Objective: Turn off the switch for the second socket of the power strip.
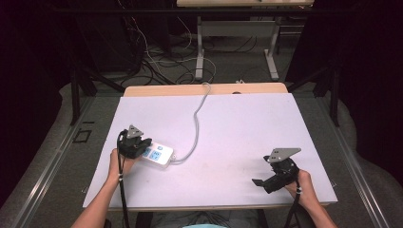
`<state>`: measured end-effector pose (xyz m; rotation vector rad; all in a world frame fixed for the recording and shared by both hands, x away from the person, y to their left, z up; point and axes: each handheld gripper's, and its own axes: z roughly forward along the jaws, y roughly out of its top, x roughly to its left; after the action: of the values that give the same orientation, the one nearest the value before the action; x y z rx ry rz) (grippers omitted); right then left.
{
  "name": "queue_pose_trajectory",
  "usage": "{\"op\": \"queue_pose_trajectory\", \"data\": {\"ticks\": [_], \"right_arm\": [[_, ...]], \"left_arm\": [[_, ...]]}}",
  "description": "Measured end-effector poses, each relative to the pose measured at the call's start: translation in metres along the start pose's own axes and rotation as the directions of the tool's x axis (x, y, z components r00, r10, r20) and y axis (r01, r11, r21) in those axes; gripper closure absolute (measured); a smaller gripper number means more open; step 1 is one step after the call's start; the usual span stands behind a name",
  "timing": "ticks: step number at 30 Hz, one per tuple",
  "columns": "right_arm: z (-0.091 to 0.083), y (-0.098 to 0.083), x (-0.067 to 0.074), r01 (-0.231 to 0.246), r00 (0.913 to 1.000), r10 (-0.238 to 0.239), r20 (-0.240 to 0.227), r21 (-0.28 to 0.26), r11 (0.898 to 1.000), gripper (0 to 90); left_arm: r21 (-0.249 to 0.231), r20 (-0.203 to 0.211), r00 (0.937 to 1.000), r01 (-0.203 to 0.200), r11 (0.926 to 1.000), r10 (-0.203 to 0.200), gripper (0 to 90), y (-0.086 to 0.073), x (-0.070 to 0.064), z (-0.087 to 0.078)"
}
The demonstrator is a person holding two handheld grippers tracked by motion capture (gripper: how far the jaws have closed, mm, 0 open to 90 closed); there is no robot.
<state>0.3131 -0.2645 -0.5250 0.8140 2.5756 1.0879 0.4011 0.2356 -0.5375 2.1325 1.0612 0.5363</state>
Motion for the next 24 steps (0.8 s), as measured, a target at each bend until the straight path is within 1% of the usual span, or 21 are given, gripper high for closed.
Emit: {"op": "queue_pose_trajectory", "data": {"ticks": [4,5,6,9,15,16,20,21,23,24], "right_arm": [[0.0000,0.0000,0.0000,0.000,1.0000,0.000,-0.001,0.000,1.000,2.5],[0.0006,-0.0003,0.0001,-0.001,1.0000,0.001,0.003,-0.010,1.000,2.4],[0.0000,0.0000,-0.0003,0.005,1.0000,-0.005,0.002,0.000,1.000,2.5],[0.0006,-0.0002,0.0007,-0.002,1.0000,0.002,0.003,-0.008,1.000,2.5],[0.0009,-0.0003,0.0004,0.000,1.0000,0.000,0.001,-0.008,1.000,2.5],[0.0015,-0.0005,0.0004,0.000,1.0000,0.001,0.003,-0.016,1.000,2.5],[0.0012,-0.0003,0.0005,0.000,1.0000,0.000,0.002,-0.010,1.000,2.5],[0.0016,-0.0004,0.0005,0.000,1.0000,0.000,0.004,-0.016,1.000,2.5],[0.0017,-0.0004,0.0005,0.000,1.0000,0.000,0.004,-0.016,1.000,2.5],[0.0017,-0.0004,0.0005,0.000,1.0000,0.000,0.004,-0.016,1.000,2.5]], "left_arm": [[-0.005,-0.004,1.0000,-0.002,1.0000,0.002,90.0,-0.0002,-0.0001,0.0004],[-0.009,-0.008,1.0000,0.005,0.9999,-0.005,90.0,-0.0003,-0.0010,0.0008],[-0.009,-0.008,1.0000,0.005,0.9999,-0.005,90.0,-0.0003,-0.0010,0.0008],[-0.003,-0.005,1.0000,0.002,1.0000,-0.002,90.0,-0.0003,-0.0002,0.0003],[-0.013,-0.001,0.9999,0.011,0.9999,-0.011,90.0,-0.0012,0.0006,0.0007],[-0.012,0.002,0.9999,0.014,0.9998,-0.014,90.0,-0.0013,0.0005,0.0006],[-0.016,-0.002,0.9999,0.011,0.9998,-0.011,90.0,-0.0016,0.0002,0.0008],[-0.016,-0.002,0.9999,0.011,0.9998,-0.011,90.0,-0.0016,0.0002,0.0008],[-0.005,0.004,0.9998,0.017,0.9998,-0.017,90.0,-0.0017,0.0003,0.0000],[-0.010,0.007,0.9998,0.017,0.9998,-0.017,90.0,-0.0018,0.0004,0.0003]]}}
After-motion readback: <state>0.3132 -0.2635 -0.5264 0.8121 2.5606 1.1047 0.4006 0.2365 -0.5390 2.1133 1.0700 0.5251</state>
